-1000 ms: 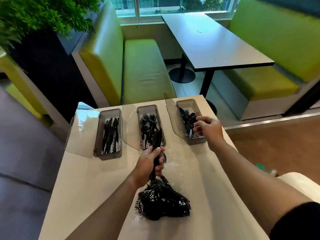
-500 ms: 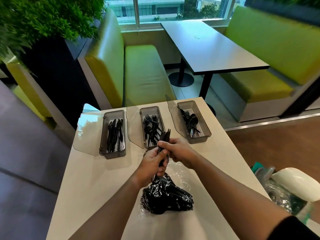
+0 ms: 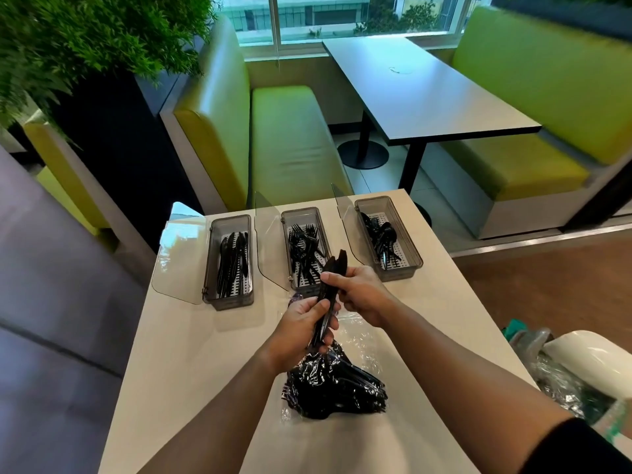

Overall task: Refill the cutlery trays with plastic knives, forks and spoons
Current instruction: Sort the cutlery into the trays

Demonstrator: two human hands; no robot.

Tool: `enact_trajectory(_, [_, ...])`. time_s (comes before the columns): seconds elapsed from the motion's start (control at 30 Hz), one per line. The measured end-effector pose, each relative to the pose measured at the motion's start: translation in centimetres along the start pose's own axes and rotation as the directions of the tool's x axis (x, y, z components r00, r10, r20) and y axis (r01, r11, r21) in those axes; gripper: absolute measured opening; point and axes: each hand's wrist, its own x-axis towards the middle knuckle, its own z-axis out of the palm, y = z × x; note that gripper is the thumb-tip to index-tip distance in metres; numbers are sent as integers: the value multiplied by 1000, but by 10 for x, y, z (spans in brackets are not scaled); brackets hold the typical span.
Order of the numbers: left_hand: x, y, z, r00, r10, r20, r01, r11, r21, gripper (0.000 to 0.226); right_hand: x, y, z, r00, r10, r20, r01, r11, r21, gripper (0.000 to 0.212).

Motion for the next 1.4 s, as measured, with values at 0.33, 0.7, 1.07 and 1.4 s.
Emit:
enact_trajectory(0.33, [-2, -2, -9, 998, 33, -49, -32, 999, 26, 26, 12, 11, 0, 997, 64, 41, -67, 996, 63, 11])
enact_trajectory(0.7, [-9, -1, -27, 992, 63, -107, -50, 991, 125, 19, 22, 14, 17, 992, 66, 107, -72, 996, 49, 19])
enact_trajectory(1.07, [-21, 34, -61, 968, 166, -188, -121, 966, 230, 23, 33, -18, 55, 981, 4, 196, -5, 1000, 1, 23])
enact_trajectory(1.4, [17, 58, -147, 773, 168, -611, 80, 931, 357, 20, 55, -11, 40, 999, 33, 1, -32, 997, -74, 11])
